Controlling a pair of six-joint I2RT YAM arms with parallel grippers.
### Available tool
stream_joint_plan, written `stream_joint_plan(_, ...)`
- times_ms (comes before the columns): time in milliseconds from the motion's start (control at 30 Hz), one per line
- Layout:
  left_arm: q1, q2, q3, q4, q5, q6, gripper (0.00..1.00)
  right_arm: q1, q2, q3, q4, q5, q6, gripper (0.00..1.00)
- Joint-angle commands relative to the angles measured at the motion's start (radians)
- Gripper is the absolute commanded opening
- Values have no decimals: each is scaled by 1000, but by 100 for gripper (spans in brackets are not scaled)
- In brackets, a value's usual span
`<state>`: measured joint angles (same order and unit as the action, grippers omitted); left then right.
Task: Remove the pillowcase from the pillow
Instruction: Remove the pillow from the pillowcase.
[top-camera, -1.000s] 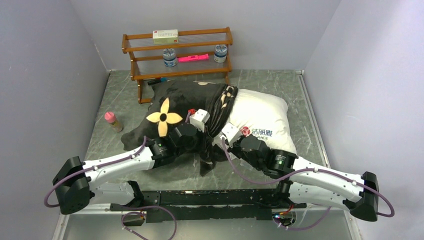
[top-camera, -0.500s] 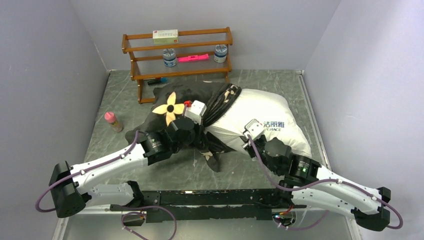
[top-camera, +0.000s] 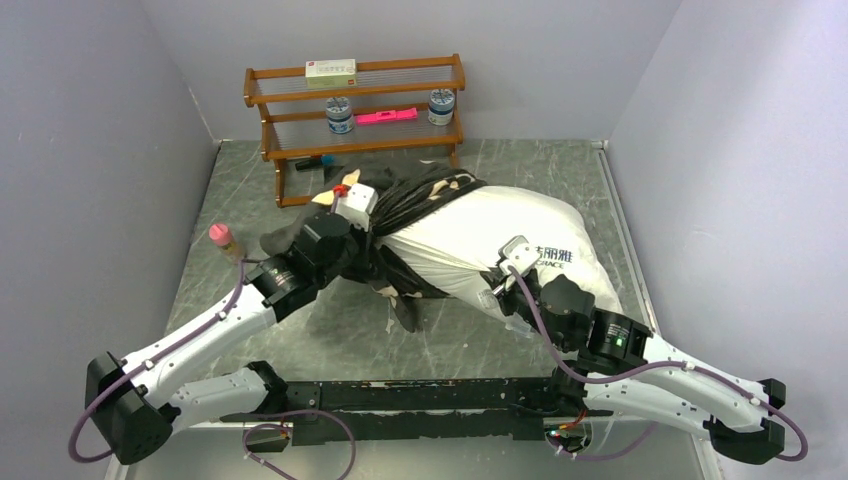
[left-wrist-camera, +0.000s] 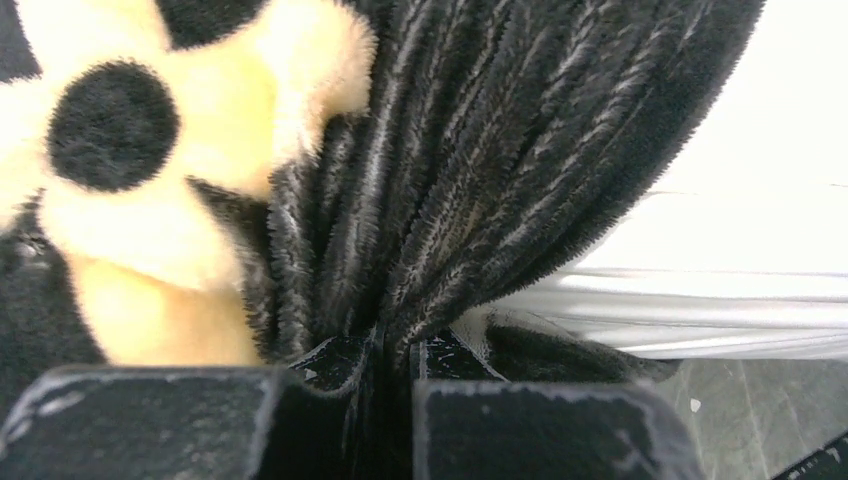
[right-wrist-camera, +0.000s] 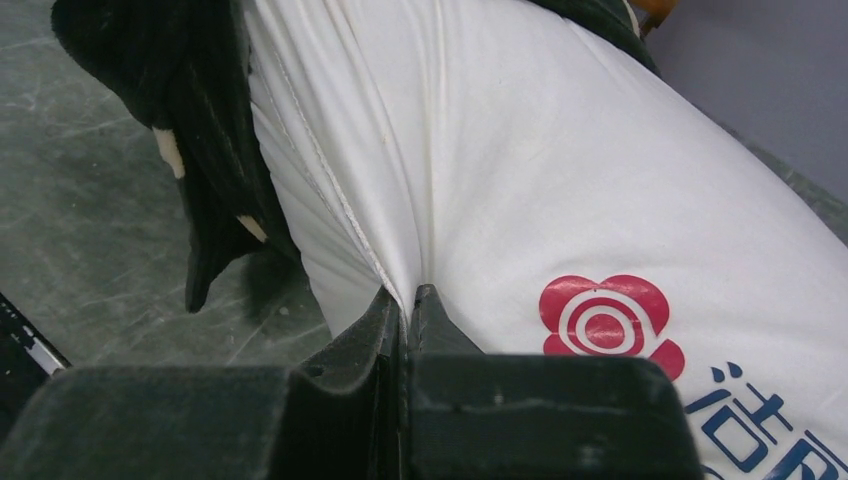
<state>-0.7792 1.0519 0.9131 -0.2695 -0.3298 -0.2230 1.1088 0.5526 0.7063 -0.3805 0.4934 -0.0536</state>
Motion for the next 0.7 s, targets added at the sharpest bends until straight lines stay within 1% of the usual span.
stream_joint_plan(0, 228, -40, -69, -137, -182, 45, 5, -23, -69, 94, -26, 208, -25, 0)
stream_joint_plan(67, 242, -49, -105, -122, -53, -29, 5, -22, -50, 89, -26, 164, -25, 0)
stream_joint_plan(100, 242, -56, -129, -103, 5, -65, 5, -22, -38, 87, -27, 111, -26, 0)
stream_joint_plan(167, 242, -73, -187, -84, 78, -136, 5, -23, -10, 82, -23, 25, -21, 0)
stream_joint_plan(200, 242, -86, -213, -81, 93, -165, 5, -22, 6, 82, -24, -21, -19, 0)
stream_joint_plan(300, 242, -144, -285, -77, 82, -234, 5, -22, 57, 82, -20, -156, -25, 0)
stream_joint_plan(333, 243, -165, -300, -84, 66, -248, 5, -23, 74, 81, -15, -190, -23, 3)
stream_joint_plan(433, 244, -215, -307, -117, 8, -263, 7, -22, 123, 87, -1, -313, -25, 21)
stream_joint_plan(500, 244, -237, -302, -131, -26, -255, 10, -22, 165, 106, -5, -392, -27, 38)
stream_joint_plan(567, 244, -241, -297, -133, -43, -236, 14, -22, 218, 145, -32, -429, -25, 54)
stream_joint_plan(600, 244, -237, -293, -134, -48, -226, 15, -22, 248, 169, -51, -434, -20, 59)
stream_joint_plan(667, 244, -225, -275, -147, -57, -207, 17, -21, 301, 224, -86, -434, -12, 65)
